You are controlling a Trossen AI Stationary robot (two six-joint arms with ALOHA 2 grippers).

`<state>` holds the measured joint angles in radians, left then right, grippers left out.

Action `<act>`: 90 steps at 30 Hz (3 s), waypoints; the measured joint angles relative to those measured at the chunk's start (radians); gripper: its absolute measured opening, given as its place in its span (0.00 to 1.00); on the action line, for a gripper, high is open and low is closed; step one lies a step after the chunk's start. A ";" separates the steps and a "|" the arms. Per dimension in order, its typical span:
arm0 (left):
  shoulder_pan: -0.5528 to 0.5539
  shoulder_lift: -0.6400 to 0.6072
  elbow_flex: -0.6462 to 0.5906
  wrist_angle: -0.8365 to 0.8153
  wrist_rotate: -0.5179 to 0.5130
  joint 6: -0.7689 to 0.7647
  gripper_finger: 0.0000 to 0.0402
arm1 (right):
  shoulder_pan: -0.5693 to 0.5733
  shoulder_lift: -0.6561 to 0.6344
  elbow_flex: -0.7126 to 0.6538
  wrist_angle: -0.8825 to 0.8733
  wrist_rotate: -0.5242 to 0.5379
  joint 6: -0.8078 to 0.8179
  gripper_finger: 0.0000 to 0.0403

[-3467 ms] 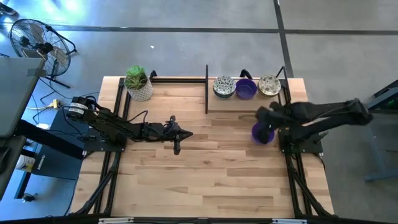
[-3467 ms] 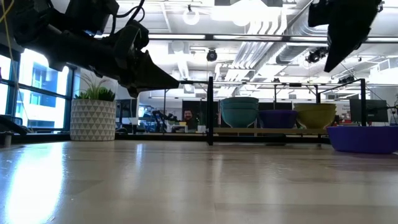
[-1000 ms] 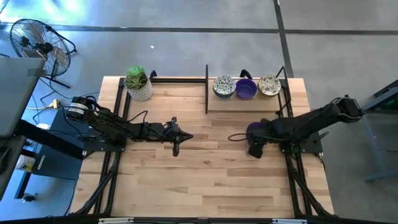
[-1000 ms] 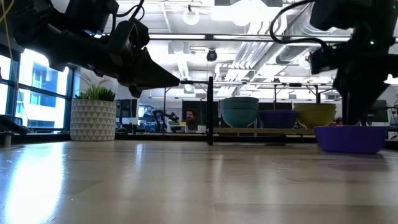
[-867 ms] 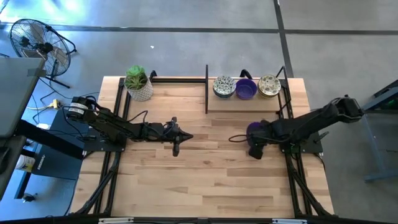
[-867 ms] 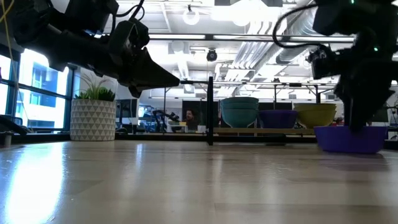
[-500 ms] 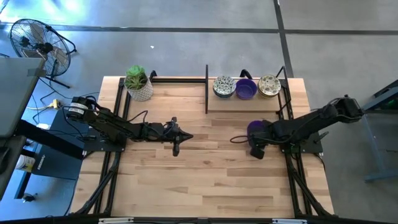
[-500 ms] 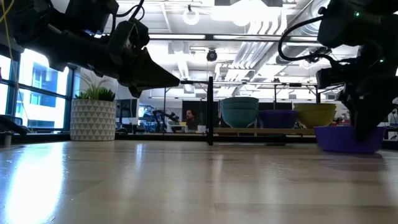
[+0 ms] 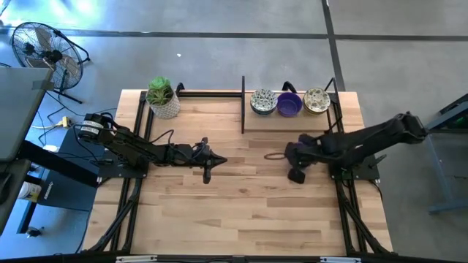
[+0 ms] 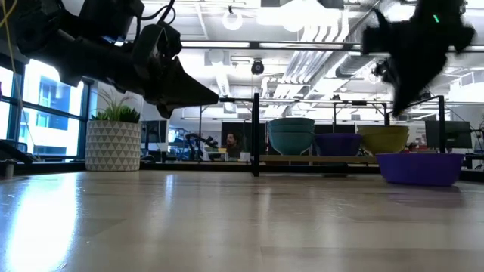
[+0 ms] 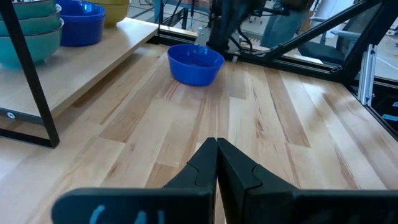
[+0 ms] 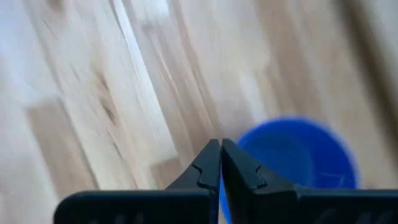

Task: Pick & Place Mini bowls
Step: Stack the blue bowl on top of the blue bowls on the shelf

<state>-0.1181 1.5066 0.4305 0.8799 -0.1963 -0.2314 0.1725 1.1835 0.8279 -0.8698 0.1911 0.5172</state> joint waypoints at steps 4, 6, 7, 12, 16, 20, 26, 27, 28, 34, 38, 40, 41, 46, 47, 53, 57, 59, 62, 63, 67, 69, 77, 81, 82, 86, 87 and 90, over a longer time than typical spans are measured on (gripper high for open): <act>0.000 0.000 0.000 0.001 0.000 -0.001 0.01 | -0.039 0.000 0.139 -0.080 0.022 -0.028 0.02; 0.000 0.000 0.000 0.001 0.000 -0.001 0.01 | -0.053 0.000 0.173 -0.112 0.025 -0.028 0.03; 0.000 0.000 0.000 0.001 0.001 -0.001 0.01 | -0.057 0.000 0.176 -0.126 0.029 -0.024 0.04; 0.000 0.000 0.000 0.001 0.014 -0.001 0.01 | -0.032 0.000 0.090 -0.129 0.045 0.091 0.12; 0.000 0.000 0.000 0.000 0.023 -0.001 0.01 | 0.022 0.000 -0.022 -0.088 0.044 0.186 0.24; 0.000 0.000 0.000 0.000 0.023 -0.001 0.01 | 0.056 0.000 -0.112 -0.025 0.043 0.218 0.35; 0.000 0.000 0.000 0.000 0.023 -0.001 0.01 | 0.082 0.001 -0.209 0.097 0.041 0.163 0.40; 0.000 0.000 0.000 0.000 0.023 -0.001 0.01 | 0.085 0.001 -0.226 0.114 0.041 0.157 0.39; 0.000 0.000 0.000 0.000 0.023 -0.001 0.01 | 0.087 0.001 -0.240 0.123 0.042 0.150 0.39; 0.000 0.000 0.000 0.000 0.022 -0.001 0.01 | 0.087 0.001 -0.302 0.166 0.044 0.131 0.34; 0.000 0.000 0.000 0.000 0.022 -0.001 0.01 | 0.087 0.001 -0.321 0.199 0.038 0.129 0.27; 0.000 0.000 0.000 0.000 0.022 -0.001 0.01 | 0.087 0.001 -0.321 0.201 0.041 0.129 0.21; 0.000 0.000 0.000 0.000 0.022 -0.001 0.01 | 0.087 0.001 -0.321 0.203 0.041 0.126 0.18; 0.000 0.000 0.000 0.000 0.021 -0.001 0.01 | 0.087 0.001 -0.321 0.209 0.051 0.095 0.02; 0.000 0.000 0.000 0.000 0.021 -0.001 0.01 | 0.087 0.001 -0.321 0.210 0.052 0.092 0.02; 0.000 0.000 0.000 0.000 0.020 -0.001 0.01 | 0.087 0.001 -0.287 0.202 0.035 0.072 0.01; 0.000 0.000 0.000 0.000 0.019 -0.001 0.01 | 0.085 0.001 -0.221 0.191 0.018 0.029 0.01; 0.000 0.000 0.000 0.000 0.019 -0.001 0.01 | 0.080 0.001 -0.177 0.171 0.010 0.010 0.01; 0.000 0.000 0.000 0.000 0.019 -0.001 0.01 | 0.073 0.001 -0.108 0.133 0.018 -0.027 0.01; 0.000 0.000 0.000 0.000 0.019 -0.001 0.01 | 0.068 0.001 -0.084 0.124 0.026 -0.043 0.01; 0.000 0.000 0.000 0.000 0.019 -0.001 0.01 | 0.037 0.001 0.011 0.064 0.064 -0.100 0.01; 0.000 0.000 0.000 0.000 0.019 -0.002 0.01 | 0.011 0.001 0.056 0.031 0.084 -0.129 0.01; 0.000 0.000 0.000 0.001 0.019 -0.002 0.01 | -0.206 0.001 0.203 -0.063 0.128 -0.337 0.01; 0.000 0.000 0.000 0.001 0.023 -0.009 0.01 | -0.376 0.001 0.226 -0.041 0.080 -0.501 0.00; 0.000 0.000 0.000 0.001 0.023 -0.009 0.01 | -0.420 0.001 0.226 -0.032 0.063 -0.538 0.00; 0.000 0.000 0.000 0.001 0.023 -0.009 0.01 | -0.583 0.019 0.226 0.004 -0.009 -0.663 0.00; 0.000 0.000 0.000 0.002 0.023 -0.009 0.01 | -0.614 0.030 0.226 0.013 -0.022 -0.691 0.00; 0.000 0.000 0.000 0.009 0.023 -0.009 0.01 | -0.696 0.070 0.226 0.033 -0.060 -0.764 0.00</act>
<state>-0.1181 1.5066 0.4305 0.8893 -0.1738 -0.2405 -0.5235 1.2532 1.0534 -0.8365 0.1316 -0.2471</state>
